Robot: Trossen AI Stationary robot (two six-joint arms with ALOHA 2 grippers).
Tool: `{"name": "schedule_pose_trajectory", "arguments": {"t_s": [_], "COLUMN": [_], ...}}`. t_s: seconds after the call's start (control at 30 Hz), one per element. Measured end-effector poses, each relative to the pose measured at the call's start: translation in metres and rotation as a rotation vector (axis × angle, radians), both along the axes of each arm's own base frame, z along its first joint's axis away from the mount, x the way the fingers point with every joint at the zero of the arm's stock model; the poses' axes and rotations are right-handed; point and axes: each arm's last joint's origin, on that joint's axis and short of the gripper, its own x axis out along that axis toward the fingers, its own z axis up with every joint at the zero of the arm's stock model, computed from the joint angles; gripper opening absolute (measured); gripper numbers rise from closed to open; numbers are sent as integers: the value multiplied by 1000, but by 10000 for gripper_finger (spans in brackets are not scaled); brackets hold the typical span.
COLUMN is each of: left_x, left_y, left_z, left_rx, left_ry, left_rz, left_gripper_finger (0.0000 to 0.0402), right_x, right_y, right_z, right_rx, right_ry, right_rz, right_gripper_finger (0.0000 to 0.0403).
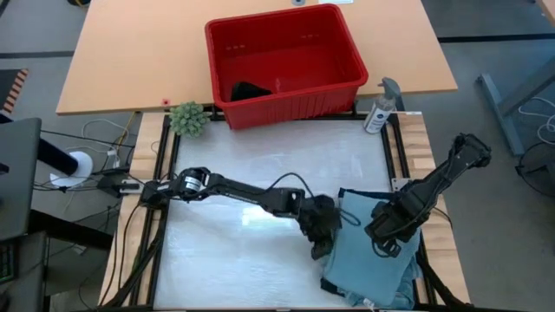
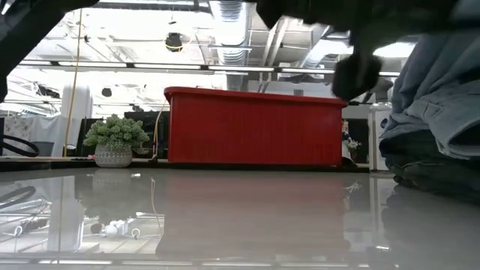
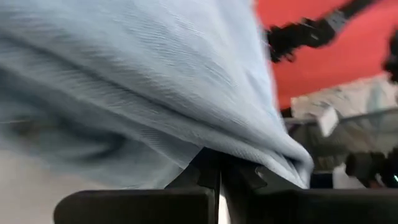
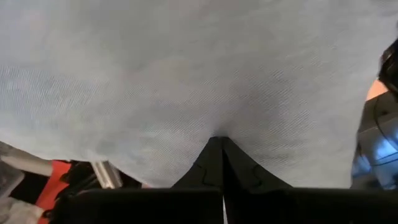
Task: Fold Laundry from Bin
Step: Stack the folded light blue denim pants on the blue polo shirt
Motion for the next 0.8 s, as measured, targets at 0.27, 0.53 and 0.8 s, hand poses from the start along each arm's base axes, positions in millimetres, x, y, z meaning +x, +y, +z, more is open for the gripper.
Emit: {"name": "schedule_pose_trajectory", "arguments": {"t_s": [0.27, 0.53, 0.8], "left_x": [0, 5, -12], "left_y": [-25, -6, 66], "left_z": [0, 5, 30], "left_rx": [17, -33, -1], "left_ry": [-68, -108, 64], "left_rz": [-18, -28, 78], "left_gripper_finger": [0, 0, 0], "right_x": [1, 4, -4], "right_y": [-7, -7, 8], "right_z": [-2, 8, 26], "right_rx": [-50, -68, -37], "right_ry": [-34, -80, -63], "right_rz": [-20, -68, -189], "right_gripper_finger": [26, 20, 15]}}
